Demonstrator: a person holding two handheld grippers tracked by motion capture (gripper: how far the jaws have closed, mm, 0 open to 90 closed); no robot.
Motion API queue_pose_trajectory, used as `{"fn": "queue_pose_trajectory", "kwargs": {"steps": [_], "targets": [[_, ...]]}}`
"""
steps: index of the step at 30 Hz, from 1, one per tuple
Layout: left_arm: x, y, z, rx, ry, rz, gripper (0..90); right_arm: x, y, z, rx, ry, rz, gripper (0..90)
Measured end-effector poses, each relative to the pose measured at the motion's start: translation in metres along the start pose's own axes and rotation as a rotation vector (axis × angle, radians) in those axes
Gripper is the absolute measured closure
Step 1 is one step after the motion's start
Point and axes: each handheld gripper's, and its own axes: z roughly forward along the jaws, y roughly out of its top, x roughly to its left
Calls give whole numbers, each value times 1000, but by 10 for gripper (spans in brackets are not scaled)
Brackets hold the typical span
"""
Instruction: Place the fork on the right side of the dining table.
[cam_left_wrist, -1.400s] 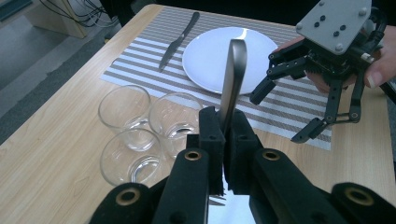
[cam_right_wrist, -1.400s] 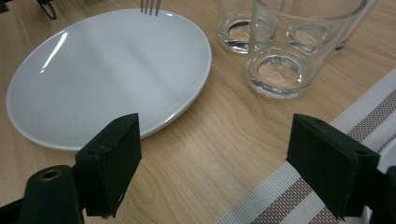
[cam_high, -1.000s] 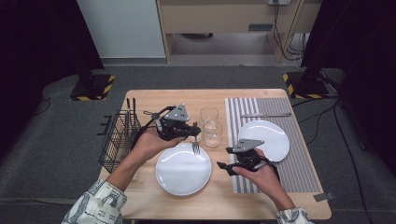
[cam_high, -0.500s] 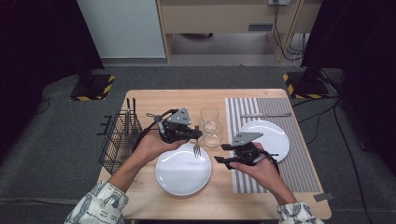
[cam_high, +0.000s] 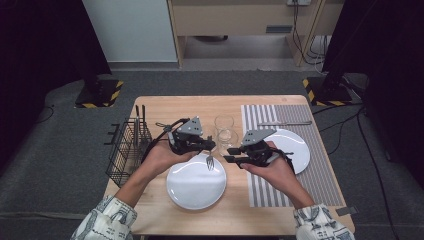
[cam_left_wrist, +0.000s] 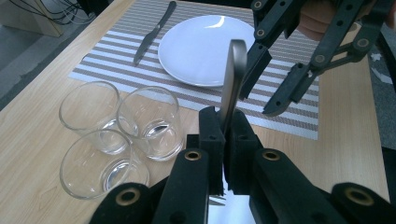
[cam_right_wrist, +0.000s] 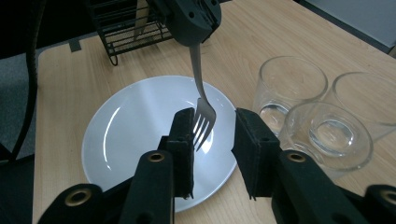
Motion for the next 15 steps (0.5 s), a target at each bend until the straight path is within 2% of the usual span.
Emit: {"fn": "queue_pose_trajectory", "kwargs": {"steps": [15], "targets": [[1, -2, -4, -14, -23, -8, 869, 3, 15, 34, 50, 57, -59, 766]]}}
